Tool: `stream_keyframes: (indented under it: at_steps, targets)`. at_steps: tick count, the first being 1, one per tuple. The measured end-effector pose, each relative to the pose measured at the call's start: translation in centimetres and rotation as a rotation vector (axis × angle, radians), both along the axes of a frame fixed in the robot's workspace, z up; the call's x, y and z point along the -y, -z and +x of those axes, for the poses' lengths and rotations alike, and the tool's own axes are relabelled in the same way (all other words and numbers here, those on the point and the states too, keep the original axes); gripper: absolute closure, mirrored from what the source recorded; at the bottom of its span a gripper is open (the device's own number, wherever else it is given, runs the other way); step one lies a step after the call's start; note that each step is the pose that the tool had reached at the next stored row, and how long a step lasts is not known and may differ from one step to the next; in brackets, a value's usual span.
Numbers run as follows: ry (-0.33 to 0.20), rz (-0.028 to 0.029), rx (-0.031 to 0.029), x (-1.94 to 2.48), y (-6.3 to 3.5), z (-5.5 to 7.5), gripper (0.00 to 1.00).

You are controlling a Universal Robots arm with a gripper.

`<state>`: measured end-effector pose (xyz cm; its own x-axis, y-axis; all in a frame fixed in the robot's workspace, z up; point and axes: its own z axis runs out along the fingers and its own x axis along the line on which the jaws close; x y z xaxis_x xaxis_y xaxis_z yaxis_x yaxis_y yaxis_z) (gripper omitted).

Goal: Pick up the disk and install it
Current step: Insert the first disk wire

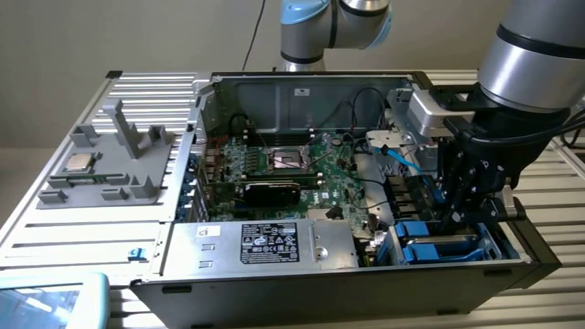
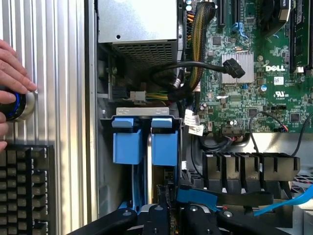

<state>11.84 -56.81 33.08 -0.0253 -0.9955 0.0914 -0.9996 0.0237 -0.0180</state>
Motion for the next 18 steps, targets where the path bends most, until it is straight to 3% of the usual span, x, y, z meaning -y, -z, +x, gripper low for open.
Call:
stream_keyframes:
  at_steps: [18]
  targets:
    - [0.000,-0.0030,-0.0023,0.00,0.08,0.19,0.84]
